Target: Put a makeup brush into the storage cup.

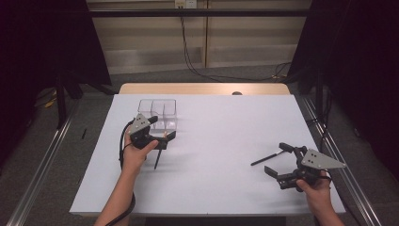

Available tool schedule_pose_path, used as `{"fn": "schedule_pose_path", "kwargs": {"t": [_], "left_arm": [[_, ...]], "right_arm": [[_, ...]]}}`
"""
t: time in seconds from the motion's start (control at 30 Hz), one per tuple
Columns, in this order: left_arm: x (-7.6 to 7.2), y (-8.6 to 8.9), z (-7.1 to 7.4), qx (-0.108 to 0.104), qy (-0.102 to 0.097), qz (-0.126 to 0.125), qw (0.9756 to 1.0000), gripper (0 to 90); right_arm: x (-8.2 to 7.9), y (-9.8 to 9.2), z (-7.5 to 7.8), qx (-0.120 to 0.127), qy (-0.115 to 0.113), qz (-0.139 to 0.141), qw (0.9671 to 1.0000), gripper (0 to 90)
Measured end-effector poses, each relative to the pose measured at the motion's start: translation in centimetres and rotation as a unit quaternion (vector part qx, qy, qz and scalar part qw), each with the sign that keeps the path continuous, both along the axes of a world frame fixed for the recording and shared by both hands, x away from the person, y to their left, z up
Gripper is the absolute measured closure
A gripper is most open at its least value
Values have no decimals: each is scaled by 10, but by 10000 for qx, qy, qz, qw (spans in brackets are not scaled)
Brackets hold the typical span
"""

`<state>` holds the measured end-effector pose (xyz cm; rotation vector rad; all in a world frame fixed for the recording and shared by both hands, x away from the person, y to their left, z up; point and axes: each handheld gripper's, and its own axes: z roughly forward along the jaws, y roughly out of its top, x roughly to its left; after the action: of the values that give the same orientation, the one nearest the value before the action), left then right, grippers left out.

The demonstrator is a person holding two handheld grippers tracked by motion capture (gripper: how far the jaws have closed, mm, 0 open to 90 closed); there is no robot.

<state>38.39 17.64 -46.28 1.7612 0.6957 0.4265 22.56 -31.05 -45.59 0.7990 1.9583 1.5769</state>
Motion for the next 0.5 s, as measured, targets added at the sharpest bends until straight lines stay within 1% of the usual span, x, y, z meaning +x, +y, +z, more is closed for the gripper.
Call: {"fn": "schedule_pose_path", "kwargs": {"t": [0.03,0.07,0.1,0.13,0.2,0.27,0.3,0.33,0.37,0.4,0.47,0.5], "left_arm": [[0,-1,0,25,82,-3,10000,0],[1,-2,0,196,162,-3,9997,0],[1,-3,-1,298,212,-28,9993,0],[1,-3,-1,298,212,-28,9993,0],[2,-4,-1,395,344,-16,9986,0],[3,-4,0,608,600,43,9963,0],[3,-4,0,608,600,43,9963,0],[4,-5,-1,700,671,83,9953,0],[4,-6,-1,748,718,98,9946,0],[4,-6,-1,858,770,93,9933,0],[5,-7,-1,956,884,75,9915,0],[5,-7,-1,1020,877,76,9909,0]], "right_arm": [[0,0,0,3,4,5,10000,0],[0,0,0,3,7,11,10000,0],[0,0,0,0,6,12,10000,0],[0,0,0,-5,17,14,10000,0],[0,0,0,-13,33,20,10000,0],[0,0,0,-18,43,19,10000,0],[0,0,0,-18,43,19,10000,0],[0,0,0,-22,43,15,10000,0],[0,0,0,-21,29,14,10000,0],[0,0,0,-27,28,17,10000,0],[0,0,0,-29,42,38,10000,0],[0,0,0,-29,42,38,10000,0]]}}
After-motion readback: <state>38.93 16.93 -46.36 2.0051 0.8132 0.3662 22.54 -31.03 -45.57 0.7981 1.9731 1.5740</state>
